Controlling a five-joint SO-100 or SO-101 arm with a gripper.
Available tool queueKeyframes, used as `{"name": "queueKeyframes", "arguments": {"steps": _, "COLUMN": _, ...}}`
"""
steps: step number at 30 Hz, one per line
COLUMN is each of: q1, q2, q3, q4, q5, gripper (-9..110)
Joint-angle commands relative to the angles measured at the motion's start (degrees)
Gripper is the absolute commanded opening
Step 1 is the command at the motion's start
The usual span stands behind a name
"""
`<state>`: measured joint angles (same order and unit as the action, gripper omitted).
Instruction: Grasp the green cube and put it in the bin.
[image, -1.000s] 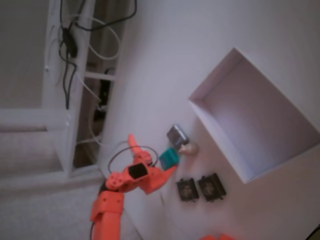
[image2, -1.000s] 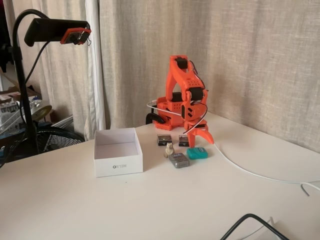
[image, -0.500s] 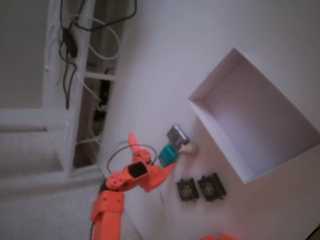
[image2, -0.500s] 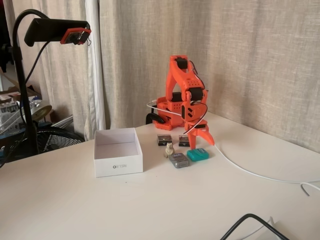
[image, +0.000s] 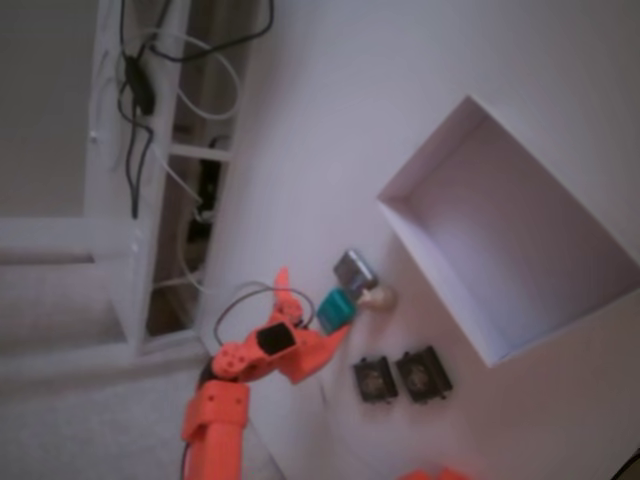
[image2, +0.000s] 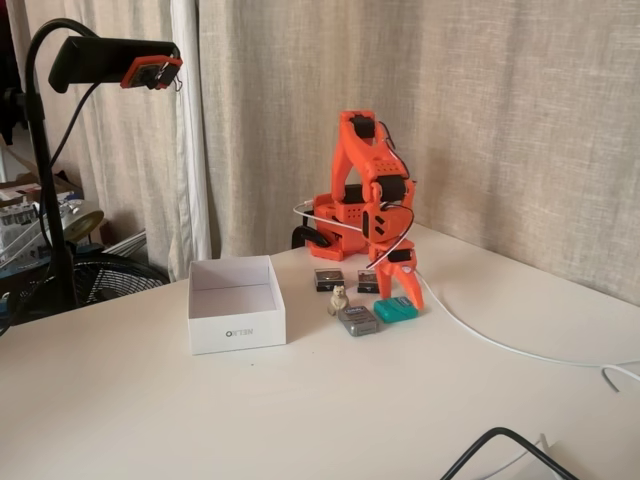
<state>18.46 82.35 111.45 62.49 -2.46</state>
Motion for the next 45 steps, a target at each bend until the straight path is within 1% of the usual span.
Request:
{"name": "queueKeyframes", "arguments": {"steps": 1, "q1": 0.79, "q2": -0.62, "q3": 0.62, "q4": -1.76, "q5": -0.26, "gripper": 61}}
{"name": "queueKeyframes", "arguments": {"steps": 6, "q1": 0.88, "q2": -0.62, "q3": 0.79, "q4": -1.67, "q5": -0.26, "gripper": 60}}
{"name": "queueKeyframes", "arguments": {"steps": 7, "q1": 0.88, "q2": -0.62, "q3": 0.79, "q4": -1.23, "q5": -0.26, "gripper": 57}}
{"name": "queueKeyframes", "arguments": {"steps": 9, "q1": 0.88, "q2": -0.44, "q3": 0.79, "q4": -1.58, "q5": -0.18, "gripper": 40}}
{"name": "queueKeyframes", "arguments": {"steps": 11, "q1": 0.97, "q2": -0.44, "q3": 0.53, "q4": -2.11, "q5": -0.18, "gripper": 36}}
{"name": "queueKeyframes", "arguments": {"steps": 20, "q1": 1.49, "q2": -0.79, "q3": 0.00, "q4": -1.85, "q5": -0.09, "gripper": 35}}
{"name": "queueKeyframes", "arguments": {"steps": 21, "q1": 1.58, "q2": -0.88, "q3": 0.00, "q4": -1.85, "q5": -0.09, "gripper": 30}}
{"name": "queueKeyframes", "arguments": {"steps": 23, "q1": 1.58, "q2": -0.88, "q3": 0.00, "q4": -1.76, "q5": -0.09, "gripper": 30}}
{"name": "queueKeyframes", "arguments": {"steps": 26, "q1": 1.67, "q2": -0.88, "q3": 0.00, "q4": -1.76, "q5": -0.09, "gripper": 25}}
{"name": "queueKeyframes", "arguments": {"steps": 36, "q1": 1.49, "q2": -0.79, "q3": 0.62, "q4": -1.32, "q5": -0.35, "gripper": 24}}
{"name": "queueKeyframes", "arguments": {"steps": 45, "q1": 1.41, "q2": -0.79, "q3": 0.62, "q4": 1.93, "q5": -0.26, "gripper": 22}}
